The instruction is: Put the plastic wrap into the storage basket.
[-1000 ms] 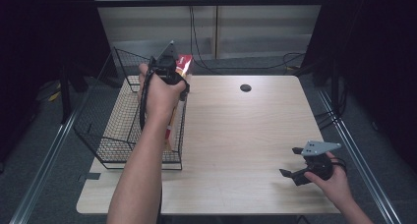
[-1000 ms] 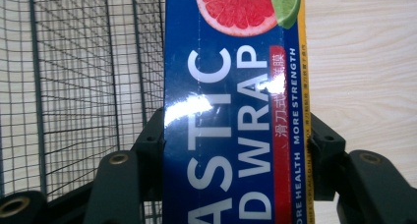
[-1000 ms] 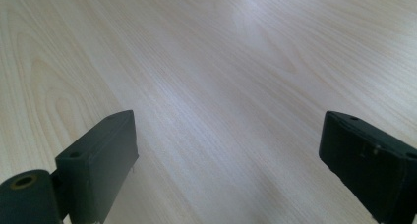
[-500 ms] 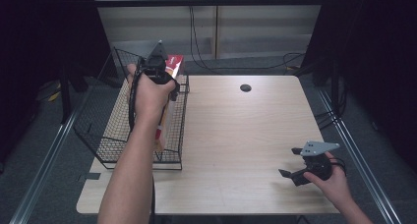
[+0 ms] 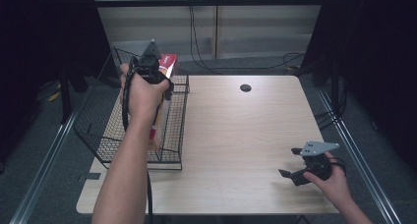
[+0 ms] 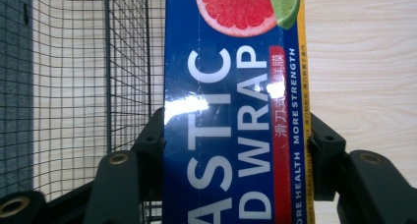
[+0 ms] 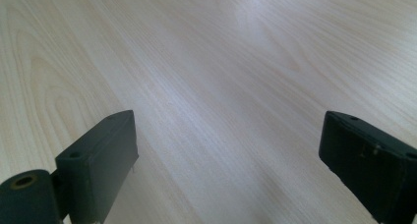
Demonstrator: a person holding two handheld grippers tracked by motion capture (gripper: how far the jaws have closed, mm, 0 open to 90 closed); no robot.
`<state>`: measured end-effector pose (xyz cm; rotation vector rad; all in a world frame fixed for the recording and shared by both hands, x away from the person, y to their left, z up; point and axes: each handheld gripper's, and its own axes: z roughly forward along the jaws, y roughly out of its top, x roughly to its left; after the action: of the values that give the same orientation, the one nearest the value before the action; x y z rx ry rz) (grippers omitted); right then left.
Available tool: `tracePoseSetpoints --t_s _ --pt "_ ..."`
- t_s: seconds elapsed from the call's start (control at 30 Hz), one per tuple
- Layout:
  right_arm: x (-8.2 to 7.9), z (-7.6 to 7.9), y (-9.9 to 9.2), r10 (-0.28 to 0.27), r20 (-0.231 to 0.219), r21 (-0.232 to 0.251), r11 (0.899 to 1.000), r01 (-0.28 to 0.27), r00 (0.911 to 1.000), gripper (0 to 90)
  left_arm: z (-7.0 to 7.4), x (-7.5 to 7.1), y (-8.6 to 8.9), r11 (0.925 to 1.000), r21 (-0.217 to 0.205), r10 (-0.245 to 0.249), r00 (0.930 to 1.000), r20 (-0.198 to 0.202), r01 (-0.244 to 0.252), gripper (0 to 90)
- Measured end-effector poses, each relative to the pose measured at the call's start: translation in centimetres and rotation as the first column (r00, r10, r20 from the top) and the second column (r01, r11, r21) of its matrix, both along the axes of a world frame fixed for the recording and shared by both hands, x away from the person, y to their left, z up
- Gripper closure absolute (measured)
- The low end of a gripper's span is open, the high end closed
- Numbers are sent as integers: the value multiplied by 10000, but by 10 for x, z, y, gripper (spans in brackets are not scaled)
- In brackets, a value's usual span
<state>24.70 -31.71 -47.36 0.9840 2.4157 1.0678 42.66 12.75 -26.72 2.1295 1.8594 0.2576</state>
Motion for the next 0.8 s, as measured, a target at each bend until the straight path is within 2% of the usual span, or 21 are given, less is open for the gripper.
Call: tracePoseSetpoints --t_s 0.17,0.23,0.33,0.8 --pt "1 0 -1 -23 21 -8 10000 23 10000 70 2 -1 6 9998 -115 177 9998 46 -176 423" --pt "0 0 0 -21 -12 24 10000 21 10000 71 3 -2 8 9999 49 141 9999 38 -141 423" --pt "0 0 0 -17 -12 2 10000 17 10000 71 5 -3 12 9994 -76 329 9994 45 -329 423" --pt "-1 1 0 -16 6 50 10000 16 10000 71 7 -6 35 9979 26 648 9979 28 -648 423"
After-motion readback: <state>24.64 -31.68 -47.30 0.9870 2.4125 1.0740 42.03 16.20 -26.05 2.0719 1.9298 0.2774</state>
